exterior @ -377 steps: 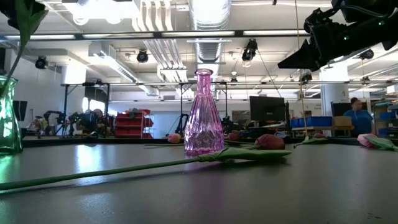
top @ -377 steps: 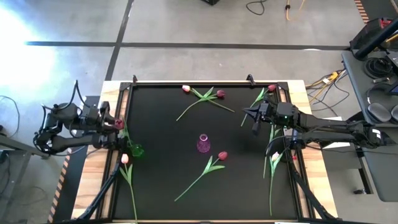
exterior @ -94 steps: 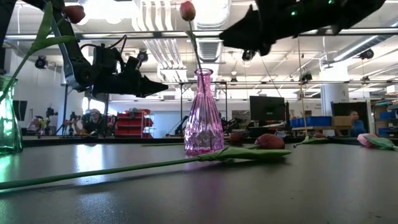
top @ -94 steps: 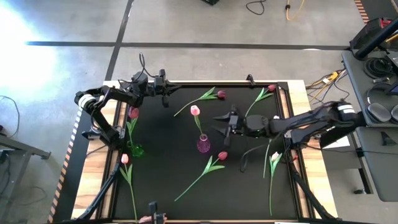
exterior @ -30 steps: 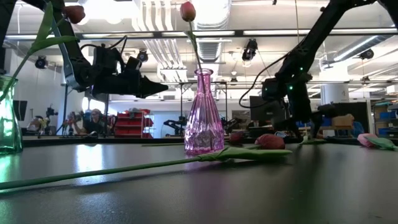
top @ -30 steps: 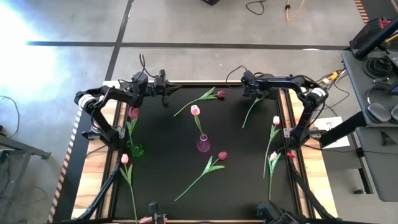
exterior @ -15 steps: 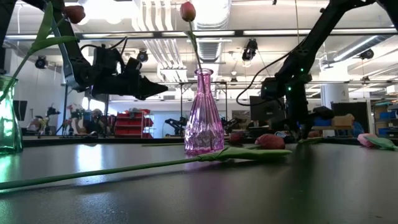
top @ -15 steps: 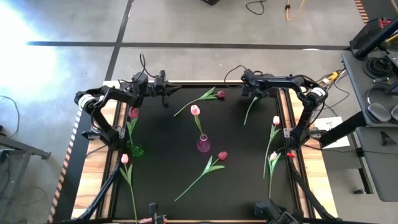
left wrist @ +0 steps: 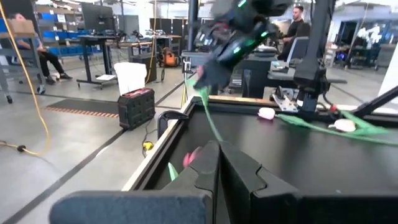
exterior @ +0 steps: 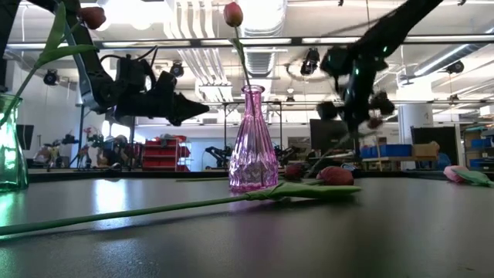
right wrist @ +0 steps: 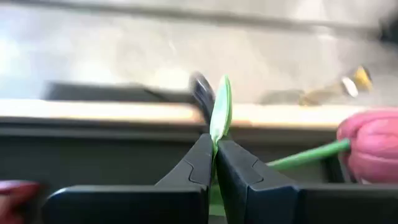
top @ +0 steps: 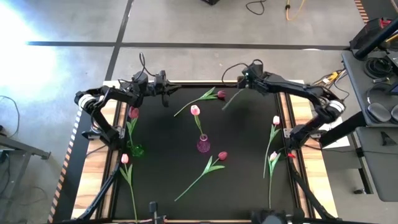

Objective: Sort flowers into vase by color
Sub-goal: Put the red tulip into the green vase

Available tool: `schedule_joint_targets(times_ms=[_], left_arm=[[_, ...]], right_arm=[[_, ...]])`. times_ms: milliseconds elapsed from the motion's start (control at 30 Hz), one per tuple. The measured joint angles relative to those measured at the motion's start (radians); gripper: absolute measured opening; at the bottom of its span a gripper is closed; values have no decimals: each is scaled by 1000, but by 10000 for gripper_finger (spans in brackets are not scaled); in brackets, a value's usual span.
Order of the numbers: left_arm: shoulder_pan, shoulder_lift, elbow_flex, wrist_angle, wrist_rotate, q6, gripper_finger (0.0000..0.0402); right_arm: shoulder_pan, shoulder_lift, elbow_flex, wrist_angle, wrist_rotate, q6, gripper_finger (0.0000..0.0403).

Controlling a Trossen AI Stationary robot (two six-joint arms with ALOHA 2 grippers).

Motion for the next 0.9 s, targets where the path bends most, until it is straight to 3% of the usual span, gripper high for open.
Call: schedule_joint_targets(times_ms=[333,600,767,900], left_arm=[[-11,0,43,-1,87,-153,12],[-72,16,134,-44,155,-195,90],[-106,47,199,-44,139,-236,128],[-136,86,263,-45,197,-301,156]], right_arm=[[228,-149,-10,327,32,-352,12],[368,-87,-10,671,17,-576,12],[434,-44,-9,854,-74,-651,12],[475,-23,-5,952,-144,-714,12]])
